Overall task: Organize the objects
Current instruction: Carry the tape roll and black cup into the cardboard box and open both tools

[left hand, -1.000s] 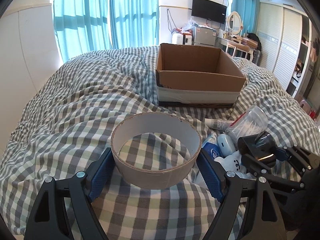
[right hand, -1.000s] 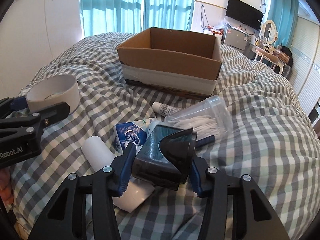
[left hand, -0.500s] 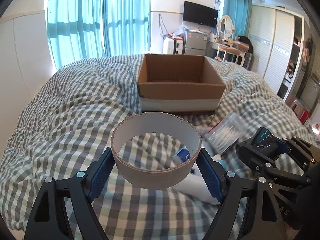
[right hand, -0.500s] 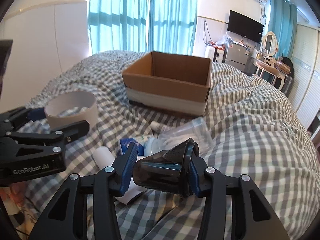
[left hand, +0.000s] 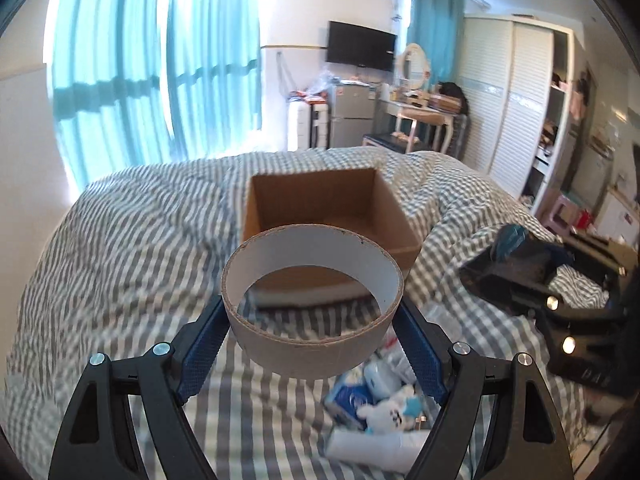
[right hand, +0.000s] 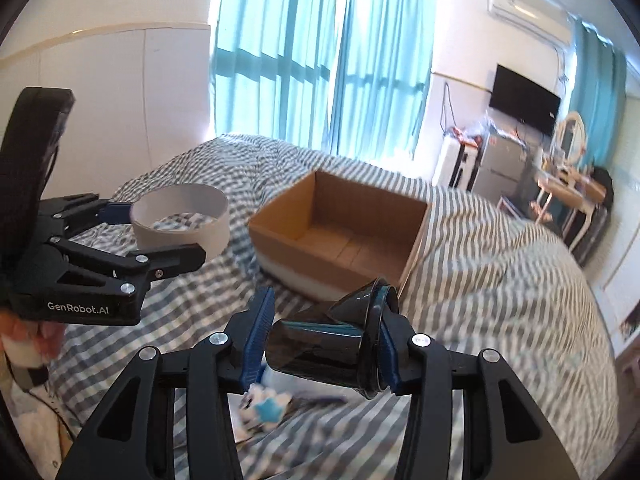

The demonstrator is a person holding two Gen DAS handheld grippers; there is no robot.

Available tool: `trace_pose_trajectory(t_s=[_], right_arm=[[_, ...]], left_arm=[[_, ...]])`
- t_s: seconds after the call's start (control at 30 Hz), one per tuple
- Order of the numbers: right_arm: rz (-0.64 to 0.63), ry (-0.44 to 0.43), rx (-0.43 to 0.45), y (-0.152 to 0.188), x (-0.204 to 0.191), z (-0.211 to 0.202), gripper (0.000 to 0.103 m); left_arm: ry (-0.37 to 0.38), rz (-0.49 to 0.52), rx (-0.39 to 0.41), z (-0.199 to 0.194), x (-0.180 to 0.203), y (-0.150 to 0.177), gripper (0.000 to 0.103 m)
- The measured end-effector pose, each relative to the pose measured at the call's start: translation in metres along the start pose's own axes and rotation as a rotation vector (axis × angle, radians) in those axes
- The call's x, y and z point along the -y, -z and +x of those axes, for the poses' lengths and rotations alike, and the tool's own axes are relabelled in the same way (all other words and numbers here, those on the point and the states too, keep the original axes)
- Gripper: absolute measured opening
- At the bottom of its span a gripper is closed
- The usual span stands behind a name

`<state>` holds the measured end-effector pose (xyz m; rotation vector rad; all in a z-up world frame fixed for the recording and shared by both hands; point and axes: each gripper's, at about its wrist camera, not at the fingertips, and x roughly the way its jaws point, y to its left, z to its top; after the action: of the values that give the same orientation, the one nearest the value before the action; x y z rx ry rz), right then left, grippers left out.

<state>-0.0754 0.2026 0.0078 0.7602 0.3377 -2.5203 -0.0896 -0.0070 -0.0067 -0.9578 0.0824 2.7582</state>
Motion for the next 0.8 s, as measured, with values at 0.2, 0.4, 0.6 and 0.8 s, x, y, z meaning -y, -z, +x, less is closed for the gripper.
trace_pose_trajectory(t_s=[0.2,0.4,0.6,0.8], right_arm=[[0.008,-0.026,0.023,-0.045,0.036,0.018,0.046],[0.050,-0.057,0.055,-0.083,0.066,0.045,0.046],[0.109,-0.081,0.086,-0.126,0.093,0.081,0.046],[0.111,-0.073,0.133,-0.173,0.106,0.116,0.046]], left_arm=[[0.027,0.025,-0.030,0.029,-0.009,-0.041,0.084],[0.018,0.033,-0.042,0.068,-0.020,-0.084,0.084],[0.007,0.037,-0.041,0.105,-0.035,-0.129,0.084],[0.064,-0.023,0.002,0.136,-0.049,-0.173,0.084]])
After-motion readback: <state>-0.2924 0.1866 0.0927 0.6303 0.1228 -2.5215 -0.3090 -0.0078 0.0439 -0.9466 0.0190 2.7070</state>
